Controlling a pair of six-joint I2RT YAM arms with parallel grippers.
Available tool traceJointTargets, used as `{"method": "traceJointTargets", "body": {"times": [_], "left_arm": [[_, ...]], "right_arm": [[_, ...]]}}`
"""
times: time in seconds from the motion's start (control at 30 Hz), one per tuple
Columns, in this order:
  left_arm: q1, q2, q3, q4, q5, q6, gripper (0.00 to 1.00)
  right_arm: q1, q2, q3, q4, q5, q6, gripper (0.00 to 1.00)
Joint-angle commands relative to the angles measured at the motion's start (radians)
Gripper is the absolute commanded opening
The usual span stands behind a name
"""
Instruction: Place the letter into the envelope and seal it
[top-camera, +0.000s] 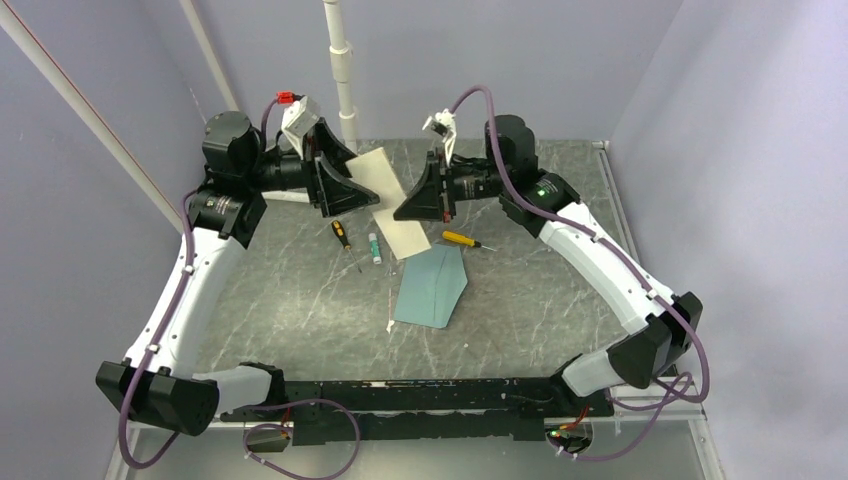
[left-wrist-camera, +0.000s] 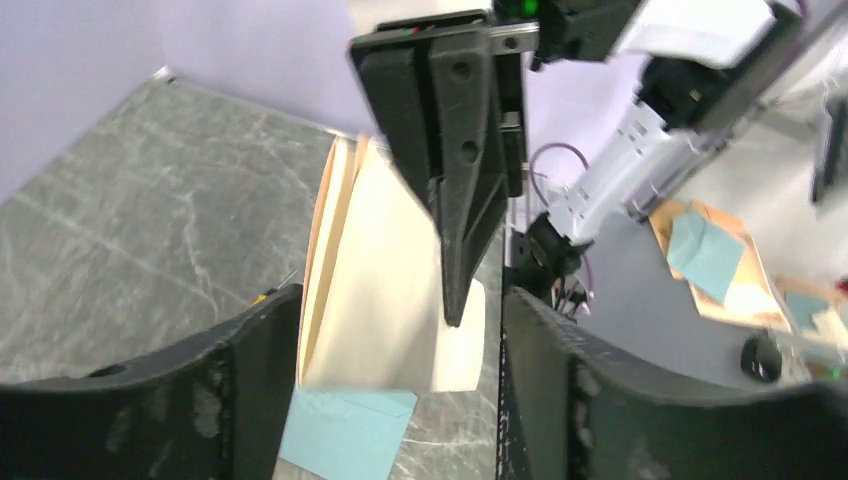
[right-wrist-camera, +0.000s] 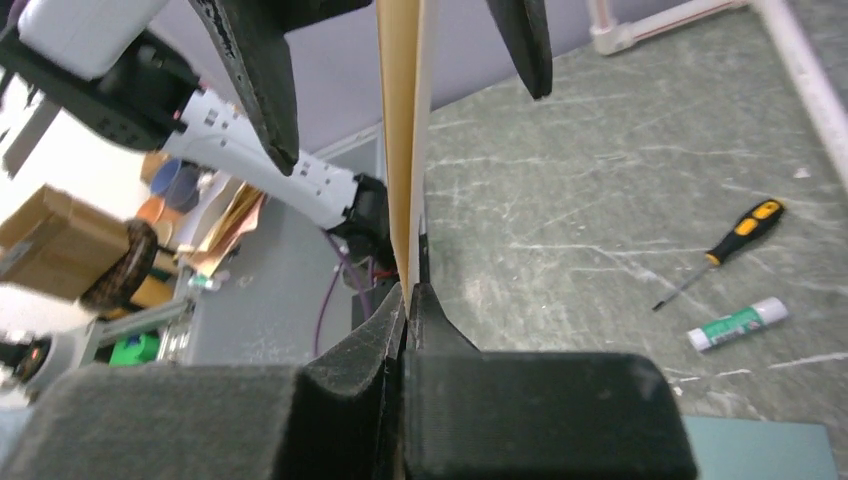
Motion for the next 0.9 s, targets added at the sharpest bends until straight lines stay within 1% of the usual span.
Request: {"method": "traceJointTargets", "body": {"times": [0.0, 0.1, 0.17, 0.23, 0.3, 0.43, 0.5, 0.63, 0.8, 0.87], "left_arm": [[0.002, -0.03, 0.013, -0.016, -0.258, -0.021, 0.83], [0.002, -0.054, -0.027, 0.039, -0.467, -0.128, 0.89], [0.002, -0.065, -0.067, 0.098, -0.567, -0.221, 0.89], [0.002, -0.066, -0.103, 0.124, -0.614, -0.284, 0.88], [0.002, -0.056, -0.123, 0.109, -0.635, -0.319, 0.87], [0.002, -0.009, -0.115, -0.024, -0.651, -0.323, 0.85], [0.002, 0.018, -0.125, -0.076, -0.645, -0.312, 0.84], [-0.001, 0.041, -0.193, -0.082, -0.629, -0.327, 0.83], [-0.024, 0.066, -0.295, -0.077, -0.61, -0.38, 0.79], [-0.05, 0.074, -0.343, -0.073, -0.608, -0.388, 0.77]], "right_arm": [[-0.071, -0.073, -0.064, 0.262, 0.1, 0.222, 0.0], [-0.13, -0.104, -0.129, 0.398, 0.19, 0.386, 0.0], [-0.162, -0.116, -0.142, 0.406, 0.284, 0.474, 0.0], [-0.189, -0.115, -0.141, 0.358, 0.392, 0.574, 0.0], [-0.217, -0.106, -0.144, 0.257, 0.46, 0.711, 0.0], [-0.24, -0.08, -0.164, 0.108, 0.516, 0.892, 0.0], [-0.24, -0.067, -0.164, 0.022, 0.547, 0.921, 0.0], [-0.243, -0.058, -0.193, -0.106, 0.617, 0.962, 0.0], [-0.244, -0.054, -0.269, -0.172, 0.654, 0.953, 0.0], [-0.242, -0.064, -0.319, -0.143, 0.669, 0.878, 0.0]]}}
